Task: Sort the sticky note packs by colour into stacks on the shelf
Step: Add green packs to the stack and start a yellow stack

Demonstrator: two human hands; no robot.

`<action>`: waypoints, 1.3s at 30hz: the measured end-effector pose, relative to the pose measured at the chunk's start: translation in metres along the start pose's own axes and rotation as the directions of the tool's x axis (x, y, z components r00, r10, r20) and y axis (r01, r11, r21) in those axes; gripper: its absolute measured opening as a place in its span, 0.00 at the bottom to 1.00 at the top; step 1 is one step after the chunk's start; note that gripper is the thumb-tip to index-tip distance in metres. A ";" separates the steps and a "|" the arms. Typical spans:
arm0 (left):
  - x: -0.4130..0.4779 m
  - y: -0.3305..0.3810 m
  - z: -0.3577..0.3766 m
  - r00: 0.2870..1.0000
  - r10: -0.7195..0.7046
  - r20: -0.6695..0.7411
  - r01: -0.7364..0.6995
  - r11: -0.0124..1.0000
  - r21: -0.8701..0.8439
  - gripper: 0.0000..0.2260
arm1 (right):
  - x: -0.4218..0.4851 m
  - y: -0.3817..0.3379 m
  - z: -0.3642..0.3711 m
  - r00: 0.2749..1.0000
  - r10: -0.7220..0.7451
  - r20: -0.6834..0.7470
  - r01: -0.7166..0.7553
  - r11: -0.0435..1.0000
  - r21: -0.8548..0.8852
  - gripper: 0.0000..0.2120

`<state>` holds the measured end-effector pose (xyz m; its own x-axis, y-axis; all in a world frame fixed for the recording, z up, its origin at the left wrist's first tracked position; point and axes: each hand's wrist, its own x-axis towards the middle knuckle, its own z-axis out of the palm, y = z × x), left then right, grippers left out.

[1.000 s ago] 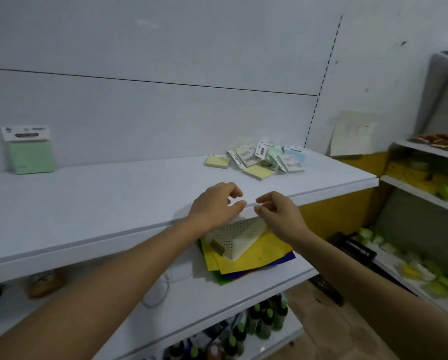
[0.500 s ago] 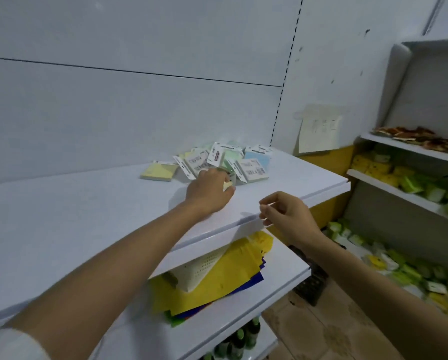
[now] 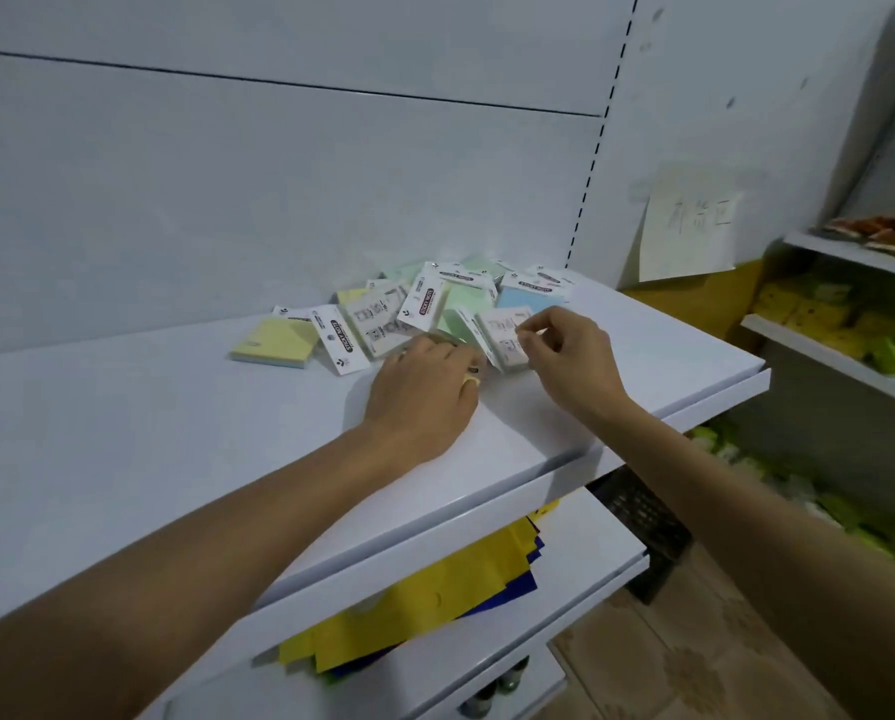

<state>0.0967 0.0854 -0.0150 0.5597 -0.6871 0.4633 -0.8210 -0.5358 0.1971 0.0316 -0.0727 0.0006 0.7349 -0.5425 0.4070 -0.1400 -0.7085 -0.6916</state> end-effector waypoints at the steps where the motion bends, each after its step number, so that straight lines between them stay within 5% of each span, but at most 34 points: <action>1: 0.001 -0.001 0.001 1.000 -0.004 0.011 0.004 1.000 0.015 0.14 | 0.008 0.001 0.002 0.999 -0.045 -0.004 0.044 0.999 -0.022 0.04; 6: 0.002 -0.005 0.003 0.997 -0.050 0.058 0.050 0.999 -0.003 0.14 | 0.052 0.010 0.009 0.963 -0.263 0.055 0.268 0.955 -0.127 0.04; 11: 0.004 -0.004 0.001 0.993 -0.070 0.098 0.077 0.995 -0.068 0.12 | 0.083 0.035 0.013 0.848 -0.424 0.318 0.515 0.801 -0.305 0.22; 15: 0.003 -0.002 -0.001 0.986 -0.116 0.120 0.124 0.990 -0.062 0.15 | 0.089 0.043 0.017 0.754 -0.572 0.322 0.656 0.662 -0.362 0.32; 22: -0.003 0.006 -0.004 0.970 -0.237 0.053 0.238 0.971 -0.012 0.16 | 0.086 0.056 0.025 0.880 -0.415 0.233 0.450 0.884 -0.128 0.24; 30: -0.009 0.016 -0.001 0.801 -0.593 -0.084 0.598 0.785 0.159 0.28 | 0.071 0.044 0.007 0.873 -0.487 0.031 0.470 0.857 0.210 0.21; 33: -0.008 0.021 0.002 0.787 -0.603 -0.131 0.617 0.760 0.204 0.29 | 0.067 0.038 0.000 0.897 -0.435 0.073 0.388 0.856 0.341 0.23; 39: -0.017 0.010 -0.014 0.527 -0.830 -0.185 0.704 0.548 -0.452 0.34 | 0.064 0.040 -0.013 0.894 -0.332 0.300 0.106 0.808 0.580 0.36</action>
<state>0.0771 0.0984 -0.0093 0.9551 0.1733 0.2404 -0.1067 -0.5558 0.8244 0.0645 -0.1419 0.0066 0.9027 -0.1142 0.4149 0.3495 -0.3681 -0.8616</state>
